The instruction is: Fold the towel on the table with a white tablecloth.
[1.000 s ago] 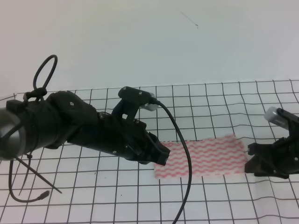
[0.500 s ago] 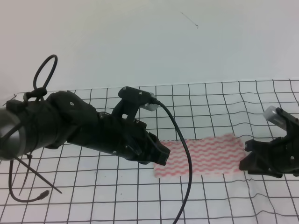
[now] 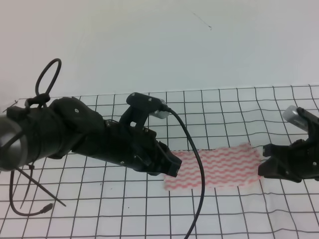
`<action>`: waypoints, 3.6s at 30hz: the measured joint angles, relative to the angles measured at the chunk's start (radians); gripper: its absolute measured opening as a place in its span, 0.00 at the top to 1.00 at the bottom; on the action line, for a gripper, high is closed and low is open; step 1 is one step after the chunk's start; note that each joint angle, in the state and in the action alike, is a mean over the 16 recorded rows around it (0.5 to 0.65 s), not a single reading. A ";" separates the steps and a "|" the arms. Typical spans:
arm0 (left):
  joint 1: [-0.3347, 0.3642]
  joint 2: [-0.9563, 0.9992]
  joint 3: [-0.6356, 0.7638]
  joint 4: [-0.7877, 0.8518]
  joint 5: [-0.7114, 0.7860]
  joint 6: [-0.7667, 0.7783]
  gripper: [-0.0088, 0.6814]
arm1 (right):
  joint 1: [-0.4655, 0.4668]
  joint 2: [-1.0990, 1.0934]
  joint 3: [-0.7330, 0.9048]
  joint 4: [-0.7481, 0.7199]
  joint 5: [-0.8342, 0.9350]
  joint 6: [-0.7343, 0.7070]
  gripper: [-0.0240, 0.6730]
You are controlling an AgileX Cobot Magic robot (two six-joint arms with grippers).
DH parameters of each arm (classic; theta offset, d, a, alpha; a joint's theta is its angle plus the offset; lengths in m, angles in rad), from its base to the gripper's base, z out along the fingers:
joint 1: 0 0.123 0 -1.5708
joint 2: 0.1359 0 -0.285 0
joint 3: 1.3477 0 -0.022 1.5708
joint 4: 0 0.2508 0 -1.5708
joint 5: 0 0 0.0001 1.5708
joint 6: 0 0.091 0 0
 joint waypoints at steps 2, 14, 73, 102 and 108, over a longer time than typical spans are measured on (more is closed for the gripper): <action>0.000 0.000 0.000 0.000 0.001 0.000 0.99 | 0.000 -0.005 0.000 0.002 -0.005 -0.004 0.83; 0.002 0.000 0.000 -0.001 -0.011 0.001 0.99 | 0.000 -0.007 0.000 0.067 0.005 -0.090 0.93; 0.269 -0.001 -0.079 0.014 0.207 -0.005 0.99 | 0.387 0.248 -0.314 0.263 0.181 -0.344 0.94; 0.269 -0.002 -0.079 0.014 0.228 -0.003 0.99 | 0.339 0.286 -0.869 -0.766 0.377 -0.010 0.47; 0.269 -0.002 -0.079 0.014 0.231 -0.002 0.99 | 0.339 0.393 -1.046 -0.816 0.531 -0.034 0.47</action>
